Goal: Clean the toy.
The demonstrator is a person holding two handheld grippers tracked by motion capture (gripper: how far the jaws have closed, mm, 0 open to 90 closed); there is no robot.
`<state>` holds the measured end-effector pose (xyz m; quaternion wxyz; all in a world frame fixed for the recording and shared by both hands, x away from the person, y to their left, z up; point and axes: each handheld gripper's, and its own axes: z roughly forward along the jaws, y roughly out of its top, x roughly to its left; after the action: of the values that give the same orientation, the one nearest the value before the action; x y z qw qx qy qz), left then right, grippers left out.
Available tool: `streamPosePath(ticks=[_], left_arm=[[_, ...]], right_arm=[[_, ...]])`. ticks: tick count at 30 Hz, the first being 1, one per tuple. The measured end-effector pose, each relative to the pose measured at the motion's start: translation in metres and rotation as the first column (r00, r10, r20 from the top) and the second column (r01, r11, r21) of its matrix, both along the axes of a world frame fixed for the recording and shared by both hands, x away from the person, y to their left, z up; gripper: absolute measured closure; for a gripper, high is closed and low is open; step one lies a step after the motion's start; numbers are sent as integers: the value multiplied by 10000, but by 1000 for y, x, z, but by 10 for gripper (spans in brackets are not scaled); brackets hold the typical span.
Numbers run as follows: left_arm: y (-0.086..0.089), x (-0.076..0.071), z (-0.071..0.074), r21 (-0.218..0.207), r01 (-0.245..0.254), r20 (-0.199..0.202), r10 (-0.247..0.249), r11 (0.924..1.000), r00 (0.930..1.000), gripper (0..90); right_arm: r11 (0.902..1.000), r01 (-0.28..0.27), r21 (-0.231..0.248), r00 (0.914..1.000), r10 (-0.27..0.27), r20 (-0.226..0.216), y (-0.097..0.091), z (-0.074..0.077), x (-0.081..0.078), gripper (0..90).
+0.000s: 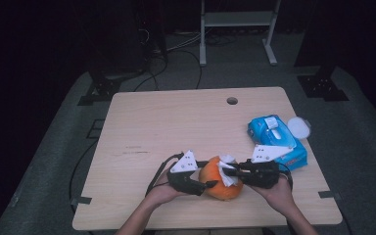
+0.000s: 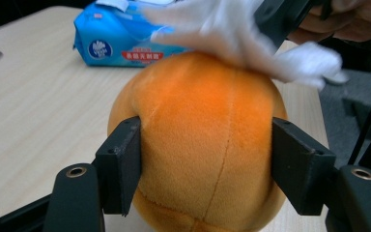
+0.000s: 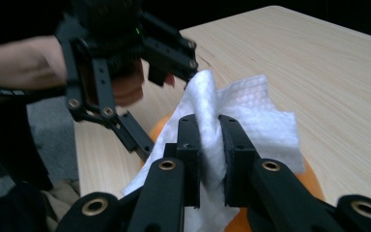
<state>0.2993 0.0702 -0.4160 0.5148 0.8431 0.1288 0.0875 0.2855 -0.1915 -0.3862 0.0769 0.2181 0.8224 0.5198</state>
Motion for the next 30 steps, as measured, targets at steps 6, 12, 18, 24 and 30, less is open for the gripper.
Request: streamPosePath(ticks=[6, 12, 18, 24, 30], left_arm=[[4, 6, -10, -249, -457, -291, 449, 9986, 9986, 150], [0, 7, -19, -534, -330, -661, 294, 9980, 9974, 263], [-3, -3, 6, -509, 127, 253, -115, 9986, 9996, 360], [-1, 2, -3, -662, -186, -251, 170, 9976, 9995, 187], [-14, -2, -4, -423, -80, 134, 86, 9991, 9999, 200]], right_arm=[[9997, 119, -206, 9988, -128, -464, -7, -15, 9, 798], [9989, 298, -354, 9992, -307, -246, -7, -8, 5, 798], [9986, -279, -448, 9974, 308, 650, 10, 11, -12, 799], [9986, 264, -467, 9996, -261, 77, -8, -2, 0, 799], [9997, -44, -249, 9999, 48, 158, 2, 5, -5, 799]])
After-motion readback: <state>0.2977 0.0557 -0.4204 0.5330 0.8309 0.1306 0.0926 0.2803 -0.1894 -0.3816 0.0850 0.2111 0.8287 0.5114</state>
